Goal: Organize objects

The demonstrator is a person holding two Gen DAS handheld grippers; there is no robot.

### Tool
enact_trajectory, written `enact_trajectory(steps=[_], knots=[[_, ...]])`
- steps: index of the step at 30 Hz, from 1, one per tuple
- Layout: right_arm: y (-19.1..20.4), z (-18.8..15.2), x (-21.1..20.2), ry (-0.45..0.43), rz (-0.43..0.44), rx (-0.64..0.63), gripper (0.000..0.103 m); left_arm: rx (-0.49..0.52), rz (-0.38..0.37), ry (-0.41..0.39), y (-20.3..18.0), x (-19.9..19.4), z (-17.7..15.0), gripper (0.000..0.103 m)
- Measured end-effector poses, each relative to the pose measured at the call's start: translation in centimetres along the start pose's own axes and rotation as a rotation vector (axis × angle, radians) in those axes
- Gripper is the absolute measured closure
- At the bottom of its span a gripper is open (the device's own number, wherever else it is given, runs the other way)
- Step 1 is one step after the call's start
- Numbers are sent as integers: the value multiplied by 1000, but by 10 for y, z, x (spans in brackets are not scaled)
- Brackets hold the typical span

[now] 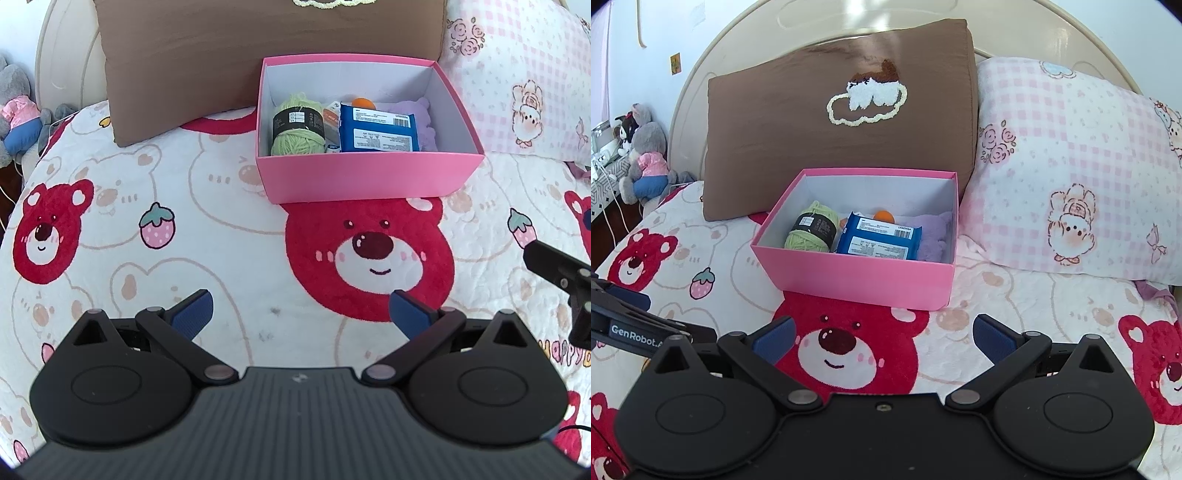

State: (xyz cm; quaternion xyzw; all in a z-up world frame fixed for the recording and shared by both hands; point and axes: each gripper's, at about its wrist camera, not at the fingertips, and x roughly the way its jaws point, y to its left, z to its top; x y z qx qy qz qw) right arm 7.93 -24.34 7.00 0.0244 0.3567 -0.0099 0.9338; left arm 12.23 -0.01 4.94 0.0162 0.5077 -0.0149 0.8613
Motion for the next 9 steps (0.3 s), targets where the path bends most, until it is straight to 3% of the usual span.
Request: enact_trajectory(steps=[9], knots=[[0,-1,1,2,1,-2,0,5,-1,7,-2,0,-1,0]])
